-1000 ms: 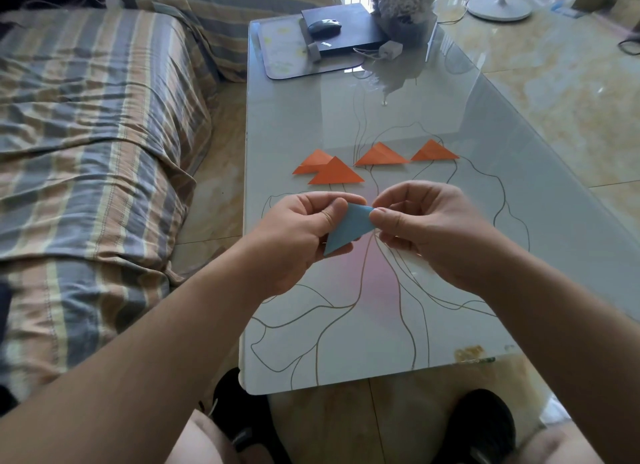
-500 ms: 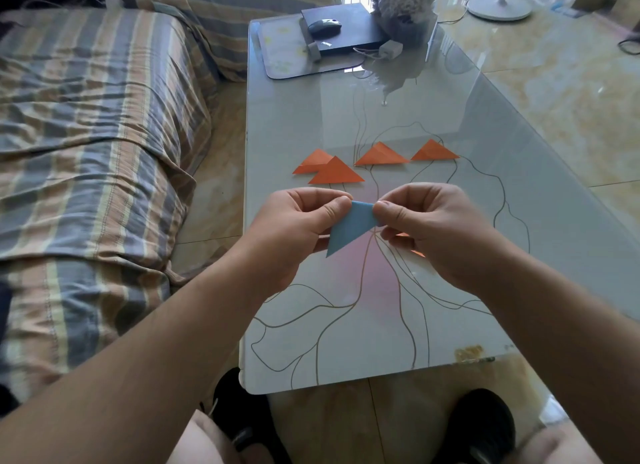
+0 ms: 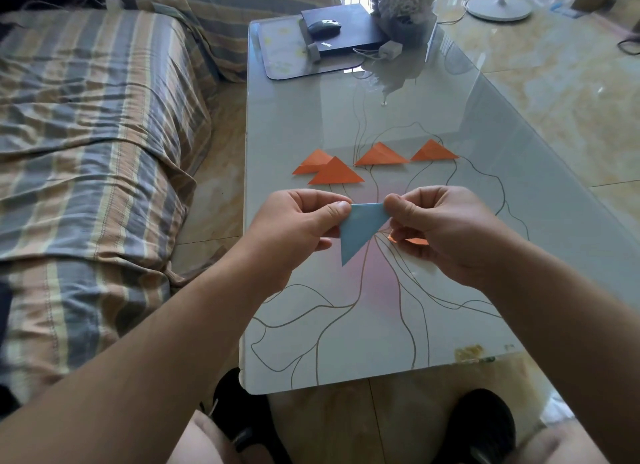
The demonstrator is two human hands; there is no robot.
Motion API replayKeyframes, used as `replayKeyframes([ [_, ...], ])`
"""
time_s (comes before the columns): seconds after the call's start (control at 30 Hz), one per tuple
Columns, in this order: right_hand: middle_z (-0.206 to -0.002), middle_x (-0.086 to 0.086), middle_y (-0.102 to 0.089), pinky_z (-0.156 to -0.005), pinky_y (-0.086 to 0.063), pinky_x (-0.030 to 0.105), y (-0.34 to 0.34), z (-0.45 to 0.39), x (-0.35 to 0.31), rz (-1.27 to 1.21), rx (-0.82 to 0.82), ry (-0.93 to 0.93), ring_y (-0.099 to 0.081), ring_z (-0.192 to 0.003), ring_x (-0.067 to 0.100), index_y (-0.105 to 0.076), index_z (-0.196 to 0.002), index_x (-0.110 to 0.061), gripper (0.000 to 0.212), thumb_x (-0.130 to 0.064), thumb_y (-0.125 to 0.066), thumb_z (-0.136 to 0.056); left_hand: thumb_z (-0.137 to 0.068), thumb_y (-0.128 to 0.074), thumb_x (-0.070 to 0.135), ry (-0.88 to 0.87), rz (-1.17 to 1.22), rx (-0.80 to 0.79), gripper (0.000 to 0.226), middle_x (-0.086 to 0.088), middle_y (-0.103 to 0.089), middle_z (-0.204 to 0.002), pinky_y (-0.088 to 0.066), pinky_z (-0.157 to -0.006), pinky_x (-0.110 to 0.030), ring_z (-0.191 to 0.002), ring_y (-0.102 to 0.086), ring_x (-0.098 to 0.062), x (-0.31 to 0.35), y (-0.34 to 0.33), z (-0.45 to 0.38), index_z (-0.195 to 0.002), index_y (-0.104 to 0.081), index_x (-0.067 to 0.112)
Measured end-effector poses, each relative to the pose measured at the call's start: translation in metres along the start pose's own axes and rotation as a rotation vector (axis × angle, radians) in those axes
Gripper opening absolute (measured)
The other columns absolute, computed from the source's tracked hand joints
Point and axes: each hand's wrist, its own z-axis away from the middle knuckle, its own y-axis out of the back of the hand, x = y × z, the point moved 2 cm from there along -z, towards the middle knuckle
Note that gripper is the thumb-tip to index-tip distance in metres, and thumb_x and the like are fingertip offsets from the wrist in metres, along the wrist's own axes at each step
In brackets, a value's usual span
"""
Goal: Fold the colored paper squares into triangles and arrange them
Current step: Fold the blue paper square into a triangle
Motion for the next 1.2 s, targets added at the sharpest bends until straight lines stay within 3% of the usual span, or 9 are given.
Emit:
replayKeyframes([
  [0.13, -0.081, 0.008, -0.071, -0.075, -0.055, 0.039, -0.004, 0.000, 0.002, -0.118, -0.020, -0.081, -0.062, -0.069, 0.020, -0.074, -0.086, -0.013, 0.021, -0.032, -0.078, -0.080, -0.096, -0.072, 0.019, 0.010, -0.001, 0.006, 0.007, -0.005, -0.080, -0.090, -0.059, -0.088, -0.042, -0.091, -0.077, -0.026, 0.000, 0.000, 0.000, -0.091, -0.077, 0.019],
  [0.27, -0.082, 0.011, -0.072, -0.073, -0.055, 0.039, -0.006, -0.002, 0.004, -0.156, -0.015, -0.087, -0.063, -0.068, 0.022, -0.074, -0.086, -0.015, 0.010, -0.020, -0.072, -0.095, -0.097, -0.072, 0.021, 0.025, -0.009, 0.021, 0.006, -0.004, -0.080, -0.090, -0.059, -0.091, -0.046, -0.090, -0.077, -0.023, -0.003, 0.000, -0.001, -0.095, -0.077, 0.018],
  [0.37, -0.082, 0.010, -0.071, -0.070, -0.054, 0.037, -0.006, -0.004, 0.005, -0.091, -0.023, -0.072, -0.064, -0.067, 0.021, -0.074, -0.086, -0.014, 0.011, -0.019, -0.072, -0.095, -0.097, -0.070, 0.021, 0.029, -0.041, 0.036, 0.009, -0.001, -0.080, -0.087, -0.059, -0.088, -0.045, -0.084, -0.076, -0.019, -0.004, -0.001, -0.004, -0.091, -0.077, 0.019],
  [0.63, -0.078, 0.006, -0.070, -0.068, -0.055, 0.032, -0.016, -0.001, 0.013, 0.140, -0.068, -0.047, -0.067, -0.070, 0.020, -0.074, -0.086, -0.015, 0.013, -0.024, -0.074, -0.095, -0.092, -0.077, 0.032, -0.090, -0.251, -0.083, 0.010, 0.008, -0.078, -0.087, -0.051, -0.066, -0.017, -0.080, -0.070, -0.001, -0.007, -0.006, 0.000, -0.092, -0.080, 0.023],
  [0.93, -0.077, 0.004, -0.071, -0.068, -0.055, 0.029, -0.017, -0.001, 0.016, 0.202, -0.080, -0.039, -0.068, -0.071, 0.018, -0.075, -0.087, -0.014, 0.014, -0.025, -0.074, -0.096, -0.094, -0.072, 0.038, -0.161, -0.451, -0.093, 0.013, 0.012, -0.074, -0.076, -0.059, -0.071, -0.032, -0.074, -0.068, -0.007, -0.010, -0.005, -0.002, -0.086, -0.078, 0.032],
  [1.2, -0.074, 0.004, -0.071, -0.075, -0.058, 0.034, -0.013, -0.003, 0.011, 0.196, -0.026, 0.009, -0.067, -0.071, 0.019, -0.073, -0.084, -0.014, 0.017, -0.023, -0.070, -0.098, -0.094, -0.071, 0.040, -0.299, -0.633, -0.031, 0.013, 0.021, -0.073, -0.077, -0.054, -0.068, -0.017, -0.076, -0.067, 0.003, -0.002, 0.000, -0.004, -0.083, -0.078, 0.036],
])
